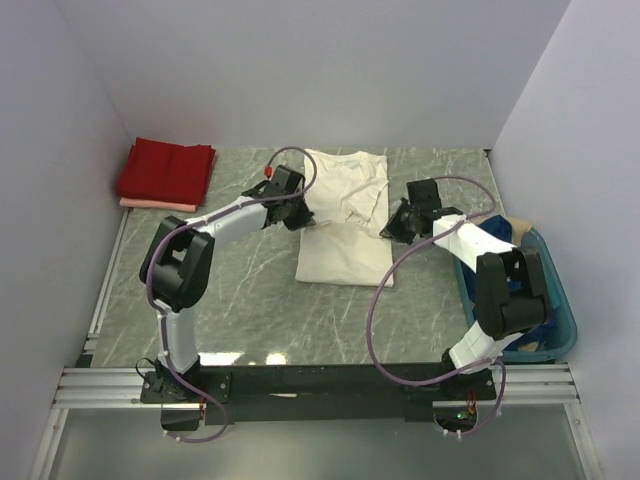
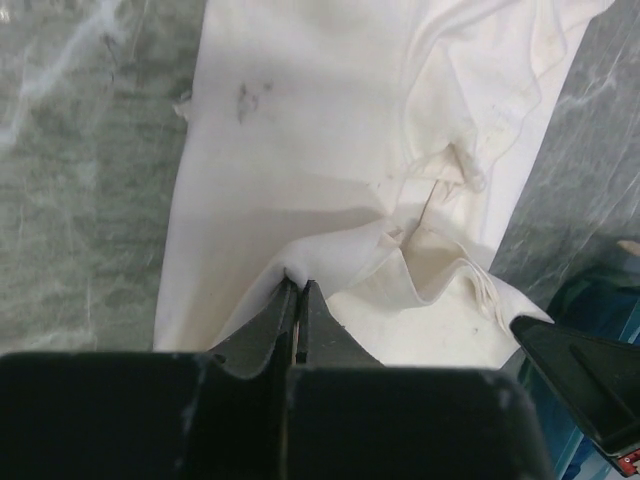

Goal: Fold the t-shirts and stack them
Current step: Fold the tshirt

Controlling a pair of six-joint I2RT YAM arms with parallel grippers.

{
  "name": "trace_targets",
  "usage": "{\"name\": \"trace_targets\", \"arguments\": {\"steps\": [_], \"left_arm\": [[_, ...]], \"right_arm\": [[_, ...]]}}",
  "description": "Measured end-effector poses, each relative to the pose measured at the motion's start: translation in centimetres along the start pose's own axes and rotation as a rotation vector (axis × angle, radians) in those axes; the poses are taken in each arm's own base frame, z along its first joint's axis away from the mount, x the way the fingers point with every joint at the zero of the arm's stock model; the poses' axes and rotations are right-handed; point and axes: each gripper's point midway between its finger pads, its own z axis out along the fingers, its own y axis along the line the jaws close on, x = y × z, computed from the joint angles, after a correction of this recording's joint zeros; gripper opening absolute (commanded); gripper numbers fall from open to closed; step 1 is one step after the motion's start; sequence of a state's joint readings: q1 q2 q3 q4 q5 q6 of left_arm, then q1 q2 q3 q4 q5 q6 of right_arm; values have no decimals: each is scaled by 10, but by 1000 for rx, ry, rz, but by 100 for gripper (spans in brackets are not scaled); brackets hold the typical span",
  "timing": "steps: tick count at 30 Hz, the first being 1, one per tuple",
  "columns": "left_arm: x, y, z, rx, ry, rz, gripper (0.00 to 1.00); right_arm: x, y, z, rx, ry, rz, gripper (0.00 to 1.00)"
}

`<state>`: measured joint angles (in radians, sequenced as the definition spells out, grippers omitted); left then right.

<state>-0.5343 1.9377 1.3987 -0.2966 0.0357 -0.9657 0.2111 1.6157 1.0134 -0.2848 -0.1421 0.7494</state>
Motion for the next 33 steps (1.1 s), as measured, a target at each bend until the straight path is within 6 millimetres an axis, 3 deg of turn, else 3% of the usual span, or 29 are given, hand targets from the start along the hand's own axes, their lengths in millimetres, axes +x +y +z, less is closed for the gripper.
{"name": "trace_targets", "arguments": {"steps": [8,33], "left_arm": [[-22,8,9,-16,-20,-30,1],[-38,16,33,6,20,-35,1]], "right_arm": [[-16,3,13,-12,8,12,0],[-49,3,33,-39,12,54,0]]}}
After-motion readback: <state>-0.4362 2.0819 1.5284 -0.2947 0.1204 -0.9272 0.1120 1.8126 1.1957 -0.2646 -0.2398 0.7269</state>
